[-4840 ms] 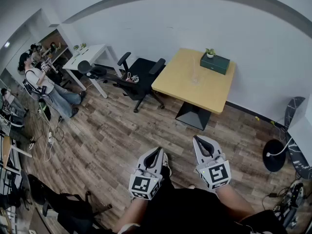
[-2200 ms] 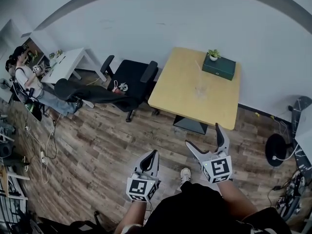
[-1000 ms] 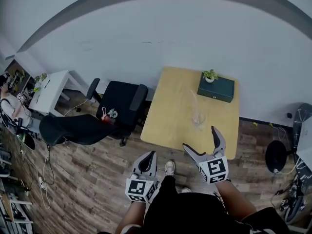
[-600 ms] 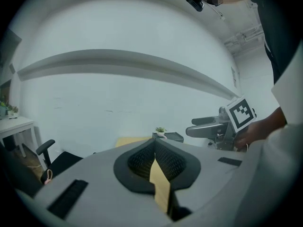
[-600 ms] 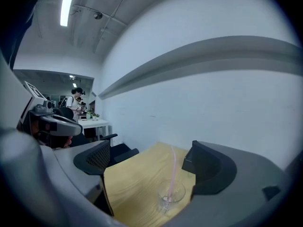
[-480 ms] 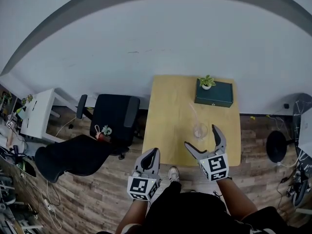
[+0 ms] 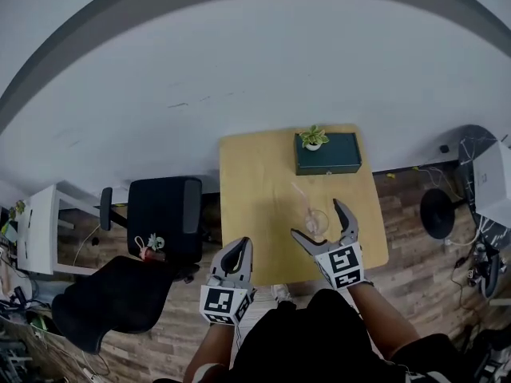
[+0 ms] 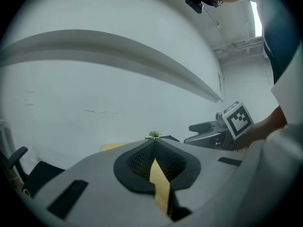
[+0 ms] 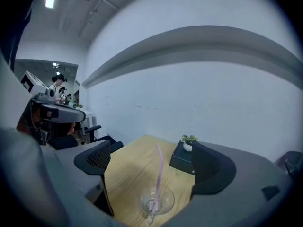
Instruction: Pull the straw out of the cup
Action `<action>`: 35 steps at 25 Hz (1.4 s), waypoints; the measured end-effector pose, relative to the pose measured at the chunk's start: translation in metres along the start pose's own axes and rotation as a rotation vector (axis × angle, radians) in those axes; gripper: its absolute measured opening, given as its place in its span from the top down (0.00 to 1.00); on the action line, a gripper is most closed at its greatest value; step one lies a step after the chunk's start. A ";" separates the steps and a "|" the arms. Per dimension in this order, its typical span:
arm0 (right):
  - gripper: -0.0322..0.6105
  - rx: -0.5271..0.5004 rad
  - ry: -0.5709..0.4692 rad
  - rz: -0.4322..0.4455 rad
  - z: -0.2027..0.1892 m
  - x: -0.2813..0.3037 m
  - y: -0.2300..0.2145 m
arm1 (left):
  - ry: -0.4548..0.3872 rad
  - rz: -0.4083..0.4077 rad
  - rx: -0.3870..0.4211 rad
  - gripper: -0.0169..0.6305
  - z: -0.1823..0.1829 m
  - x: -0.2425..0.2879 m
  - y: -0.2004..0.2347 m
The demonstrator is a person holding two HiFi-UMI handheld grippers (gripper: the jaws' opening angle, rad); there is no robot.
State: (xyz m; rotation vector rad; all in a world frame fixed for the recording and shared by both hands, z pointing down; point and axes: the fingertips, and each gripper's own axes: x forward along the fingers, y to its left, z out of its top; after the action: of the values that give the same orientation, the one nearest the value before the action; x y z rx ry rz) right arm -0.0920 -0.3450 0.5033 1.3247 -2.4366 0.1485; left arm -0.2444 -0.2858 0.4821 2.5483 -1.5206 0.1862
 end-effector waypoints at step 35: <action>0.81 0.068 0.323 0.082 -0.102 0.074 -0.035 | 0.081 0.062 -0.078 0.95 -0.032 0.052 0.018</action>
State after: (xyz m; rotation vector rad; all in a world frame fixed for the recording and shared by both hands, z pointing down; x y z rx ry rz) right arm -0.0732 -0.3964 0.6224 1.1281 -2.2269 0.4344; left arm -0.2367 -0.3326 0.5247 2.4054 -1.5468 0.2311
